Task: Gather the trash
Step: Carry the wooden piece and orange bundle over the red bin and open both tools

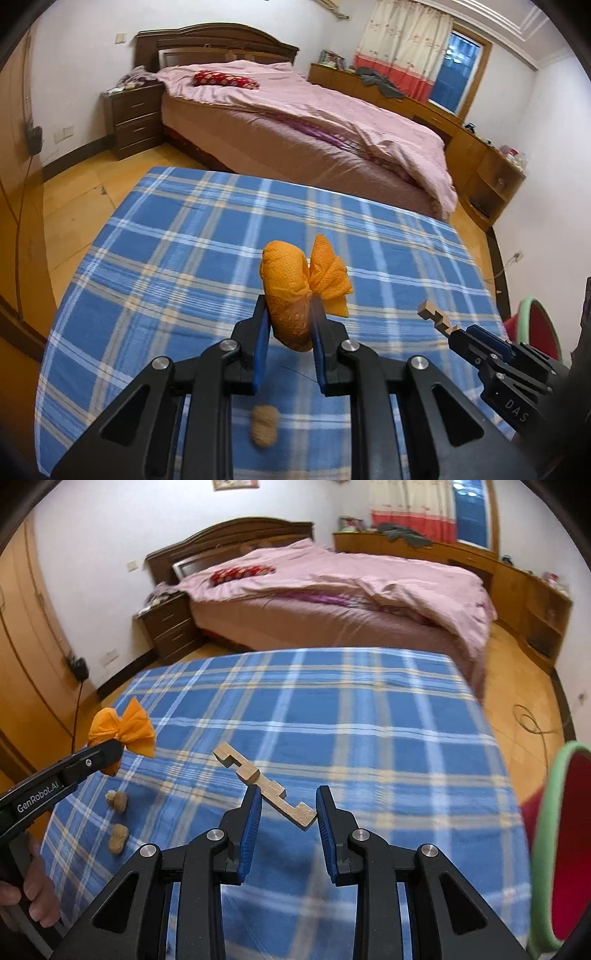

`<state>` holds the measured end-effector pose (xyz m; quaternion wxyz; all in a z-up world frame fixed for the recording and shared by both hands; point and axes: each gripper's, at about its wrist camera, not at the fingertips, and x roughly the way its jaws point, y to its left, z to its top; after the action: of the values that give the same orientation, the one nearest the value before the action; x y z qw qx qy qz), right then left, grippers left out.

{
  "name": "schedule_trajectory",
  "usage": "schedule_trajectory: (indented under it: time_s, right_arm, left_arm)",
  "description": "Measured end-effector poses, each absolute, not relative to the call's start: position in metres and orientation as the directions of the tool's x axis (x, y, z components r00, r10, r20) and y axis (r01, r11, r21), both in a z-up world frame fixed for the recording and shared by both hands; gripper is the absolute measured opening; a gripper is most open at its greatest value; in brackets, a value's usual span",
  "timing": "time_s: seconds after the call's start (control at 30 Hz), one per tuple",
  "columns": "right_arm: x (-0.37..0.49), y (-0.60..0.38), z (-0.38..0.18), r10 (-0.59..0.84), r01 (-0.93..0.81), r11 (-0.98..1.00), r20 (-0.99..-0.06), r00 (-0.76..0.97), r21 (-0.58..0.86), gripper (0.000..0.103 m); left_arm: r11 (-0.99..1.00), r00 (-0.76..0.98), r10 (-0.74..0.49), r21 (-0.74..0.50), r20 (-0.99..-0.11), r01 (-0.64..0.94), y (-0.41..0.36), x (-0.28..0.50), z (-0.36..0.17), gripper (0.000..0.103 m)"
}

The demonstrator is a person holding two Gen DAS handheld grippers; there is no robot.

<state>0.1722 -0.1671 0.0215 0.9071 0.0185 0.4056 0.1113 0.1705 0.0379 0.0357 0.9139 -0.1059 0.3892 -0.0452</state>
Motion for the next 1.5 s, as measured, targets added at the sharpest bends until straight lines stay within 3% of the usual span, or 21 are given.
schedule_trajectory:
  time_s: [0.67,1.2,1.5]
  right_arm:
    - [0.093,-0.290,0.053,0.057,0.076,0.983,-0.667,0.743,0.169,0.031]
    - [0.058,-0.399,0.038,-0.109,0.317,0.929,-0.678,0.727,0.190,0.031]
    - [0.055,-0.442,0.021,-0.123,0.392,0.888,-0.695,0.709,0.243,0.032]
  left_arm:
    - [0.948,0.636,-0.314,-0.195,-0.705,0.253,-0.085,0.137,0.059,0.021]
    - [0.869,0.554,-0.432,-0.163,-0.712,0.467,-0.203,0.127,0.065,0.020]
    - [0.814,0.497,-0.479,-0.155,-0.723,0.559,-0.262,0.124,0.057,0.020]
